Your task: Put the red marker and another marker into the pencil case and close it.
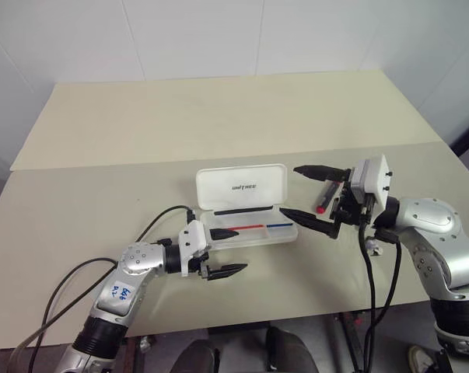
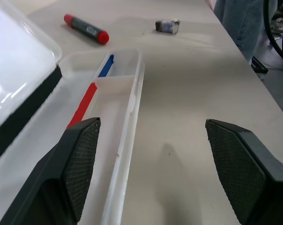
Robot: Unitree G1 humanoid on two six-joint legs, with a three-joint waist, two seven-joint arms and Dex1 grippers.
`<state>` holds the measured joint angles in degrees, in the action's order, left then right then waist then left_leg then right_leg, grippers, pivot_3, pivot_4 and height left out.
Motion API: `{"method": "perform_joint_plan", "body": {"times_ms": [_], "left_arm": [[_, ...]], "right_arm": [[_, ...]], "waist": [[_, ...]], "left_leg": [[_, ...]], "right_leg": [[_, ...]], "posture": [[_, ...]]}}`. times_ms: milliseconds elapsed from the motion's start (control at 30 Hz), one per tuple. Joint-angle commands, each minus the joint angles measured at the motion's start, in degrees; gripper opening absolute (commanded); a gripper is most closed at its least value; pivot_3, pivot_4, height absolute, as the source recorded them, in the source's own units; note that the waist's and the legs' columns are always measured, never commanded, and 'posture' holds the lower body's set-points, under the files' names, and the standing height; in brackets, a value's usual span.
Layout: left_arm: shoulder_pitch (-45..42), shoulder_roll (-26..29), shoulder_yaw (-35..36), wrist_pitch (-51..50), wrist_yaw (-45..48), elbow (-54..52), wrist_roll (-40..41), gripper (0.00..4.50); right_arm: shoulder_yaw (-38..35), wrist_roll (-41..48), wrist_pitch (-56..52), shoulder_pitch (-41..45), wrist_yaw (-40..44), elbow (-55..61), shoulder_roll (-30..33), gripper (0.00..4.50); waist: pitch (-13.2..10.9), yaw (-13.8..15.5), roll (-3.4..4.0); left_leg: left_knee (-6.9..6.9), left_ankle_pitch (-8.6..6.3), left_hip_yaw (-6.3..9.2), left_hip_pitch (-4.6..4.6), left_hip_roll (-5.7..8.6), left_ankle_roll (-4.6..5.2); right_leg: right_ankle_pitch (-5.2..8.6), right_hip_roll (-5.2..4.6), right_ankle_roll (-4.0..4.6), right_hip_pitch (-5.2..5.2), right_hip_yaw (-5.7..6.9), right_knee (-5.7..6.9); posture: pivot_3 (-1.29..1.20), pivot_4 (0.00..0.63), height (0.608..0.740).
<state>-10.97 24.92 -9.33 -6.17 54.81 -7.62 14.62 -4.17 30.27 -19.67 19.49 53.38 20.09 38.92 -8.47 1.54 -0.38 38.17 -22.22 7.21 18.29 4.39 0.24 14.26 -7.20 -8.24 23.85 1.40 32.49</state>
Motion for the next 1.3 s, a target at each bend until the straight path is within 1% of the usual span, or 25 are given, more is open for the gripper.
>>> {"method": "perform_joint_plan", "body": {"times_ms": [33,133,267,367,433,567,633,833,1033,1167,1300], "left_arm": [[-0.88,0.27,3.20,1.09,0.00,-4.15,3.76,3.82],[-0.73,0.50,3.90,1.08,0.32,-4.88,4.80,3.82],[-0.29,0.62,4.50,0.76,0.54,-5.25,5.84,3.82],[0.27,0.21,4.54,1.74,1.22,-3.91,6.43,3.82],[0.22,-0.52,3.93,2.86,1.73,-1.96,6.23,3.82],[-0.70,-2.17,2.72,5.12,2.95,0.99,5.97,3.82],[-1.48,-2.99,2.56,5.69,3.42,1.54,6.30,3.82],[-3.31,-3.32,3.74,5.01,4.17,0.71,8.39,3.82],[-6.14,-0.63,6.59,1.95,4.20,-2.65,11.58,3.82],[-7.76,0.81,8.13,-0.02,3.35,-4.70,12.90,3.82],[-8.45,2.02,9.46,-1.59,2.60,-6.51,13.82,3.82]], "right_arm": [[-2.00,0.50,-2.64,-0.67,-3.99,2.47,-0.25,4.50],[-2.12,0.05,-5.43,-1.98,-6.58,3.38,0.48,4.50],[-1.86,-2.70,-8.49,-3.53,-10.24,3.35,1.36,4.50],[-3.81,-7.01,-18.37,-1.97,-23.87,1.27,-1.51,4.50],[-5.70,-8.41,-24.72,-1.11,-31.35,1.20,-4.06,4.50],[-10.44,-8.11,-33.47,-0.07,-41.20,2.97,-10.54,4.50],[-12.09,-8.47,-36.34,0.27,-44.71,3.75,-13.04,4.50],[-13.75,-8.53,-39.44,1.38,-50.31,4.24,-18.71,4.50],[-11.13,-8.97,-41.38,2.56,-54.07,6.05,-24.31,4.50],[-10.49,-9.24,-42.38,3.12,-55.48,6.55,-26.36,4.50],[-9.59,-10.21,-42.63,3.33,-56.67,6.29,-27.10,4.50]], "waist": [[0.00,0.03,0.00],[0.00,0.07,0.00],[0.00,0.03,0.00],[0.01,-0.02,-0.01],[0.01,0.03,-0.01],[0.02,0.04,0.01],[0.01,-0.04,0.03],[0.03,-0.25,0.05],[0.04,-0.37,0.06],[0.04,-0.34,0.05],[0.04,-0.39,0.05]], "left_leg": [[0.00,0.00,0.01,0.00,0.00,0.00],[0.00,0.00,0.02,0.01,0.00,0.00],[-0.01,0.00,0.01,0.01,0.03,0.00],[-0.01,0.00,0.00,0.00,0.02,0.00],[0.00,0.00,0.00,0.00,0.03,0.00],[0.00,0.01,0.02,0.00,0.02,-0.01],[0.00,0.01,-0.01,0.00,0.02,-0.01],[-0.07,0.01,-0.03,0.00,0.03,-0.01],[-0.08,0.01,-0.06,0.03,0.02,-0.01],[-0.08,0.01,-0.05,0.04,0.03,-0.01],[-0.13,0.01,-0.06,0.05,0.05,0.00]], "right_leg": [[0.00,0.00,0.00,0.00,0.00,0.00],[0.00,-0.01,0.00,0.00,0.01,0.01],[0.00,-0.02,0.00,0.00,0.00,0.00],[0.00,-0.01,0.00,0.00,-0.01,0.01],[0.00,-0.01,0.00,0.01,-0.02,0.01],[0.00,0.02,0.01,0.01,-0.01,0.03],[0.00,0.02,0.01,0.03,-0.04,0.05],[0.00,0.02,0.01,0.14,-0.05,0.16],[-0.01,0.04,0.03,0.35,-0.11,0.42],[-0.05,0.06,0.11,0.42,-0.13,0.51],[-0.10,0.05,0.19,0.50,-0.11,0.56]], "posture": [[0.00,0.150,0.740],[0.00,0.150,0.740],[0.00,0.150,0.740],[0.00,0.150,0.740],[0.00,0.150,0.740],[0.00,0.150,0.740],[0.00,0.150,0.740],[0.00,0.150,0.740],[0.00,0.150,0.740],[0.00,0.150,0.740],[0.00,0.150,0.740]]}}
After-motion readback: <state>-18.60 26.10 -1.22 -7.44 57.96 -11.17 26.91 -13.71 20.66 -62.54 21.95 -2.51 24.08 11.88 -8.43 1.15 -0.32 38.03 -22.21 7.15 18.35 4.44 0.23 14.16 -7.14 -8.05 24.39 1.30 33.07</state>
